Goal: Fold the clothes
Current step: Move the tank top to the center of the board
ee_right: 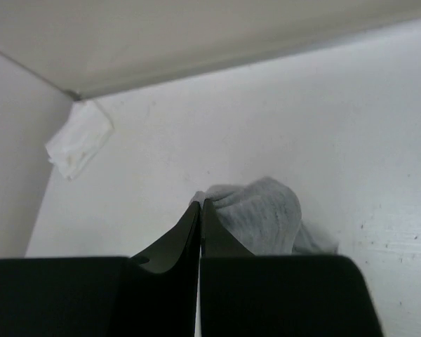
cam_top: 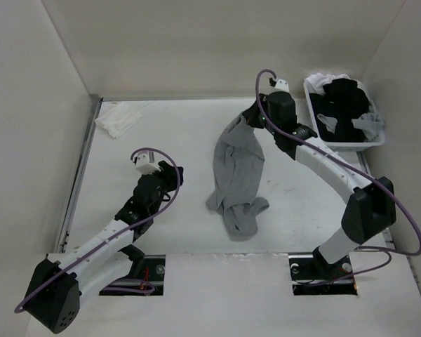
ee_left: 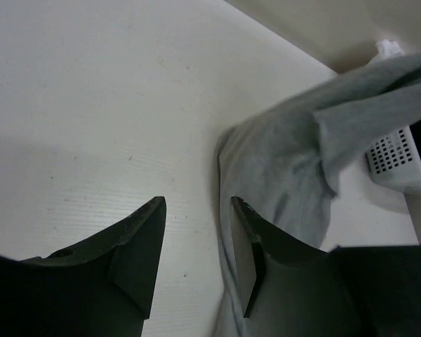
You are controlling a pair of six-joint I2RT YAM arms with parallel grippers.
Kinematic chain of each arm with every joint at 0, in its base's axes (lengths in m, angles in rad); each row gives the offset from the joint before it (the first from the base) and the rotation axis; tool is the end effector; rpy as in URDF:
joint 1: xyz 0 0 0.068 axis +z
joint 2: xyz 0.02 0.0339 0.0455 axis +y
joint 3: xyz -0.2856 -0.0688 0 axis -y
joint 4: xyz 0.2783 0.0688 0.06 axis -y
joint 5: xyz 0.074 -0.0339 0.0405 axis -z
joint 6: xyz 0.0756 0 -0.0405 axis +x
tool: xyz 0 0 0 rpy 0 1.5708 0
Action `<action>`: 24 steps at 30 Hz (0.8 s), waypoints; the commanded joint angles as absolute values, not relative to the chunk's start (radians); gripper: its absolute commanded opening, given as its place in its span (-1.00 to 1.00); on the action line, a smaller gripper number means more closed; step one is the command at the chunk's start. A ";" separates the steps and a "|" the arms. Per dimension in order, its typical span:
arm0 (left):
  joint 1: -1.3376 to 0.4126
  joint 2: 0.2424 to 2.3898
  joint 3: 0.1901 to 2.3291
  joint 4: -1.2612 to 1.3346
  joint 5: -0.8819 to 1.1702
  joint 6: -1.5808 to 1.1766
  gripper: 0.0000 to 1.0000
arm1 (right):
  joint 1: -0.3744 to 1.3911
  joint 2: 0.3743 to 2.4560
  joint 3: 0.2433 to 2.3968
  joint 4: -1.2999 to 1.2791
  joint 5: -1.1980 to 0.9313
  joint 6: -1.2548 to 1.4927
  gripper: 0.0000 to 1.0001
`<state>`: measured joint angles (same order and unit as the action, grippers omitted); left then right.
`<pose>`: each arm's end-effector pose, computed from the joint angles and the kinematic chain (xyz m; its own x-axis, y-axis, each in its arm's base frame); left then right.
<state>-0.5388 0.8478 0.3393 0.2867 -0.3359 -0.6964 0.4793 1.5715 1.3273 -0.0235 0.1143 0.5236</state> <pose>0.2232 -0.1044 0.2126 -0.2786 -0.5390 -0.7949 0.0388 0.8206 -0.5701 0.4020 0.1992 0.3506 -0.3835 0.3605 -0.8503 -0.1949 0.8683 0.4561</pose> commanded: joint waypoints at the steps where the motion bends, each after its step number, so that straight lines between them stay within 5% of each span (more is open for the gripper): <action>1: -0.550 0.856 0.366 0.290 -0.316 -0.696 -0.21 | 0.499 1.485 1.616 -0.006 0.063 0.473 -1.00; 10: -0.573 0.759 0.417 0.230 -0.308 -0.742 -0.21 | 0.705 1.411 1.819 -0.314 0.064 0.328 -0.97; 19: -0.398 0.433 0.356 -0.106 -0.362 -0.836 -0.21 | 1.090 1.511 1.456 -0.316 0.069 0.480 -0.84; 21: -0.310 0.387 0.354 -0.188 -0.342 -0.835 -0.18 | 1.178 1.516 1.335 -0.275 0.077 0.502 -0.33; 24: -0.222 0.417 0.362 -0.232 -0.255 -0.804 -0.14 | 1.203 1.377 1.183 -0.212 0.124 0.514 0.06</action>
